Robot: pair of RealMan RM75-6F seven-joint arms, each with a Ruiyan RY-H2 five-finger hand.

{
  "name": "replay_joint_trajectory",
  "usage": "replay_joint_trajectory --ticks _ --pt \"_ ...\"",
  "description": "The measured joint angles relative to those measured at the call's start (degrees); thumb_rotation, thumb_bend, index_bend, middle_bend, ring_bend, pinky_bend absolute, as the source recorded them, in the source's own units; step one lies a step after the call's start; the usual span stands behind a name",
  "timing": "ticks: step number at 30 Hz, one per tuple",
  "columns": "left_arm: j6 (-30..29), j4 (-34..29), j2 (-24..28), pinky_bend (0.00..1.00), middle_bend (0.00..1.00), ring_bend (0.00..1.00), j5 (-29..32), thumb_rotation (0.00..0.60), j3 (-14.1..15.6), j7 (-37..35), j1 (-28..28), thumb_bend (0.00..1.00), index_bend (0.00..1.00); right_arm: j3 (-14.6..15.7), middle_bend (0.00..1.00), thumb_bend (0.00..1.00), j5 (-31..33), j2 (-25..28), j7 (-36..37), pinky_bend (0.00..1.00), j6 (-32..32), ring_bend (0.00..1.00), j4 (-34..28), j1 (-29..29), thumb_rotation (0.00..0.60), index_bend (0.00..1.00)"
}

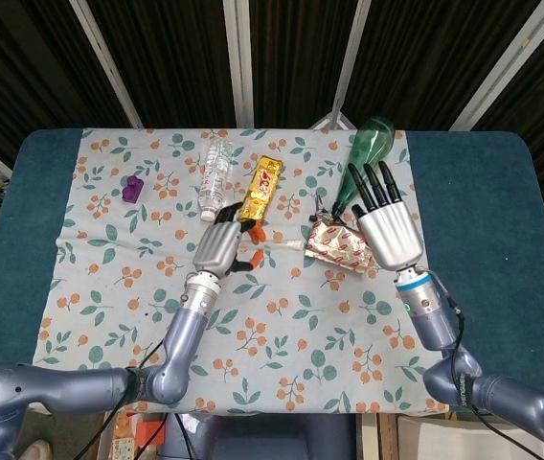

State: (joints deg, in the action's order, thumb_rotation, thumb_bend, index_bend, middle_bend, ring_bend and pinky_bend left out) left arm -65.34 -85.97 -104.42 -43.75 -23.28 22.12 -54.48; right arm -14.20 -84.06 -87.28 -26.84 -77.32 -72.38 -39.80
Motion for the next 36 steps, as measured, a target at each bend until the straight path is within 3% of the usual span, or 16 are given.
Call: replay_joint_trajectory --ticks 7,16,23,36 --pt "2.15 -0.98 2.84 0.0 0.49 0.08 -4.37 0.6 6.23 1.12 2.18 0.6 0.55 -0.38 0.01 0.43 0.63 0.69 -0.3 0.0 -0.09 0.0 -1.31 0.46 0.6 0.04" --pt "3.55 -0.01 3.72 0.0 0.49 0.08 -4.98 0.6 10.45 2.74 4.34 0.6 0.55 -0.83 0.01 0.43 1.74 1.46 -0.8 0.0 -0.14 0.0 -3.06 1.09 0.6 0.04" --pt "4.12 1.62 3.37 0.0 0.47 0.08 -3.52 0.6 11.93 5.25 5.03 0.59 0.54 -0.88 0.01 0.43 2.25 1.96 -1.13 0.0 -0.24 0.0 -4.11 1.62 0.6 0.04" --pt "4.62 2.49 2.93 0.0 0.36 0.07 -0.34 0.6 12.62 8.76 6.0 0.44 0.48 0.0 0.0 0.43 2.55 2.0 -0.71 0.0 -0.14 0.0 -4.18 2.65 0.6 0.04"
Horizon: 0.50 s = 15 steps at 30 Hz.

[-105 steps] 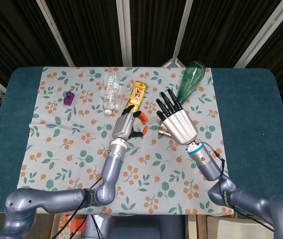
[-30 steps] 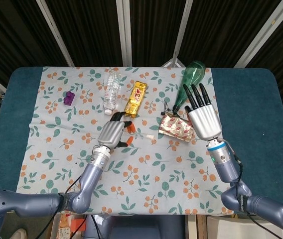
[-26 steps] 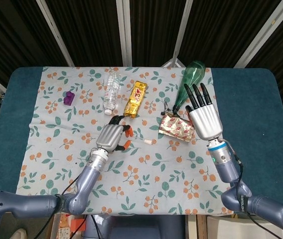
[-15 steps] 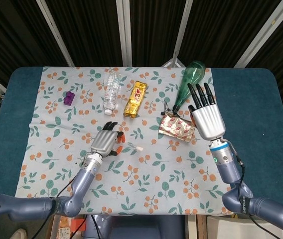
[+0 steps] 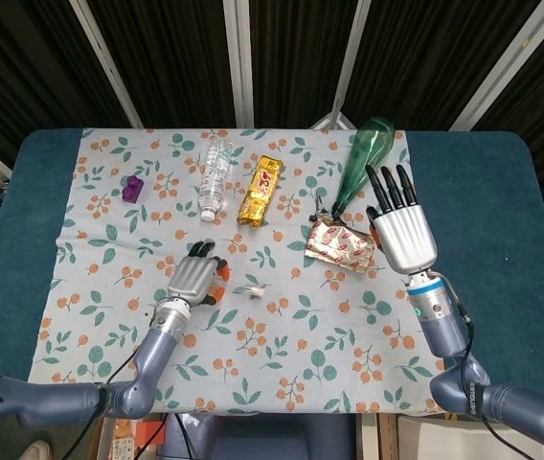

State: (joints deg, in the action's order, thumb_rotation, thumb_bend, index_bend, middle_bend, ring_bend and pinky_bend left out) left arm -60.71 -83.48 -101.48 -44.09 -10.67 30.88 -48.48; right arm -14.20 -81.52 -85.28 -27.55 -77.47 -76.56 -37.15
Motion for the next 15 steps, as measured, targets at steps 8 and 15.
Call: replay_joint_trajectory --ticks 8,15 --pt "-0.51 -0.68 0.54 0.0 0.29 0.05 1.88 0.6 0.01 2.46 0.32 0.35 0.46 0.57 0.0 0.43 -0.65 0.16 -0.13 0.0 -0.04 0.0 0.05 0.28 0.6 0.04" --pt "-1.7 -1.96 1.67 0.0 0.2 0.02 2.95 0.6 -1.81 1.96 0.99 0.25 0.4 0.58 0.0 0.41 0.01 0.36 0.5 0.0 -0.48 0.0 -0.85 1.25 0.6 0.04"
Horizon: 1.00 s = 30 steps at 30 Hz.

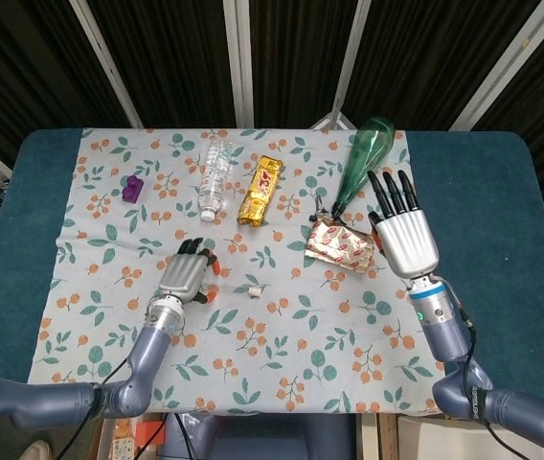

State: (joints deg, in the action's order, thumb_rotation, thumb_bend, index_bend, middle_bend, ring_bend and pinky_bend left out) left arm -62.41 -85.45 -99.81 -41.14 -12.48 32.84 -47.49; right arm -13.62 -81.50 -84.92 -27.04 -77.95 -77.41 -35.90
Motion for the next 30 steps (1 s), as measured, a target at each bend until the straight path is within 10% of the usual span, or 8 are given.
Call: replay_joint_trajectory --ticks 4,8,15,30 --pt "-1.08 -1.82 1.47 0.0 0.15 0.01 -0.02 0.6 -1.91 -2.42 0.89 0.24 0.3 -0.26 0.0 0.31 0.74 0.34 1.09 0.0 -0.69 0.0 -1.16 0.93 0.6 0.02" --pt "-2.25 -4.56 4.26 0.0 0.06 0.0 -0.89 0.6 -3.08 -4.82 2.36 0.18 0.0 -0.56 0.0 0.24 2.51 1.03 3.29 0.0 -1.63 0.0 -3.01 2.81 0.6 0.0" --pt "-4.92 -11.16 12.06 0.0 0.03 0.0 -5.53 0.6 -1.67 -7.39 6.65 0.17 0.0 -0.35 0.0 0.21 9.72 5.32 8.29 0.0 -0.65 0.0 -11.75 7.91 0.6 0.0" --pt "-22.7 -17.91 27.13 0.0 0.02 0.0 -33.8 0.6 15.3 -21.03 26.55 0.17 0.0 9.68 0.0 0.21 8.73 17.85 22.55 0.0 -6.11 0.0 -21.64 25.41 0.6 0.0"
